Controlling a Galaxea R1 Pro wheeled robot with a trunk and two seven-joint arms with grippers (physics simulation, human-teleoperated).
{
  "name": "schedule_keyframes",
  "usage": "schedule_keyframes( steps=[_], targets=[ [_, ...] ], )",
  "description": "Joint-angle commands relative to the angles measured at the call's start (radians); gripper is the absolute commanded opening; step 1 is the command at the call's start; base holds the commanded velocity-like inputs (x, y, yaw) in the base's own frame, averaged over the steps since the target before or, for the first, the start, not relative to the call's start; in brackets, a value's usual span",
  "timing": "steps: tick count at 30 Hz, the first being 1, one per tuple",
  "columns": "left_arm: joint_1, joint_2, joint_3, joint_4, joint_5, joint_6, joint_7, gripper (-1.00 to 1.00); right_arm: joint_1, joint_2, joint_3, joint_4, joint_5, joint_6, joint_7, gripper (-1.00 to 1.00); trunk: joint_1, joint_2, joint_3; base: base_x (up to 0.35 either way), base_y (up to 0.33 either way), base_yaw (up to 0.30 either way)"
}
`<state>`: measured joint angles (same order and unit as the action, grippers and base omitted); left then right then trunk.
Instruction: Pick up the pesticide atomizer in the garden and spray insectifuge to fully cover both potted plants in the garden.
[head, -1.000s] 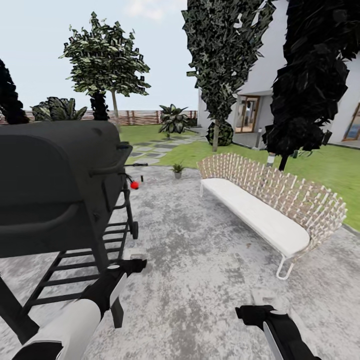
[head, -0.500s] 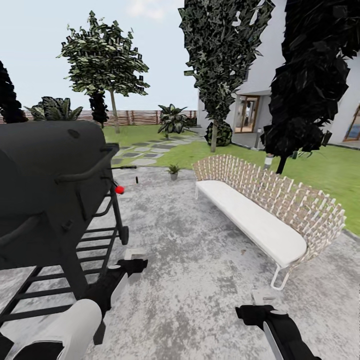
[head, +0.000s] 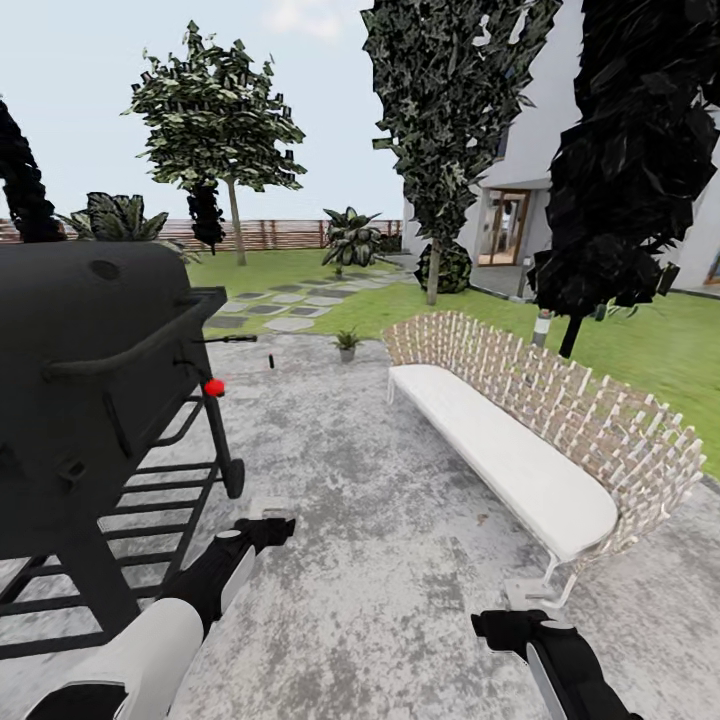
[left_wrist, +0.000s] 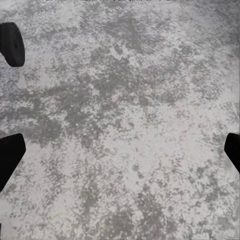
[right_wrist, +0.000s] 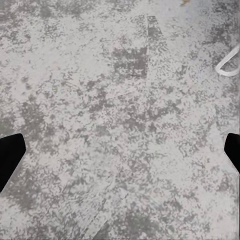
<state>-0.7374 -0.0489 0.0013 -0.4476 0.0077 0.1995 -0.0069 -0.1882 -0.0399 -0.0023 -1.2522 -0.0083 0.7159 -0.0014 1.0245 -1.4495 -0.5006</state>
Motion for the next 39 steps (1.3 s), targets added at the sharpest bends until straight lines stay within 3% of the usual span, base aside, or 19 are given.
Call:
schedule_keyframes(
  steps=[1,15,31,39],
  targets=[
    [0.000,0.000,0.000,-0.002,0.001,0.006,-0.001,1.00,0.000,-0.001,0.000,-0.001,-0.001,0.004,0.000,1.00,0.000,-0.001,-0.001,0.279,-0.226,0.084],
    [0.001,0.001,0.005,-0.002,0.000,0.018,-0.001,1.00,0.000,-0.002,-0.004,-0.001,-0.001,0.004,0.006,1.00,0.000,-0.001,-0.002,0.314,-0.122,0.009],
    [0.001,0.003,0.005,-0.003,0.001,0.018,-0.001,1.00,0.009,-0.002,0.001,-0.027,0.002,0.006,0.000,1.00,0.000,-0.001,-0.002,0.006,0.000,0.000],
    [0.001,0.003,0.005,-0.003,0.001,0.018,-0.001,1.00,0.009,-0.002,0.001,-0.027,0.002,0.008,0.000,1.00,0.000,-0.001,-0.003,0.280,0.064,0.003]
  ],
)
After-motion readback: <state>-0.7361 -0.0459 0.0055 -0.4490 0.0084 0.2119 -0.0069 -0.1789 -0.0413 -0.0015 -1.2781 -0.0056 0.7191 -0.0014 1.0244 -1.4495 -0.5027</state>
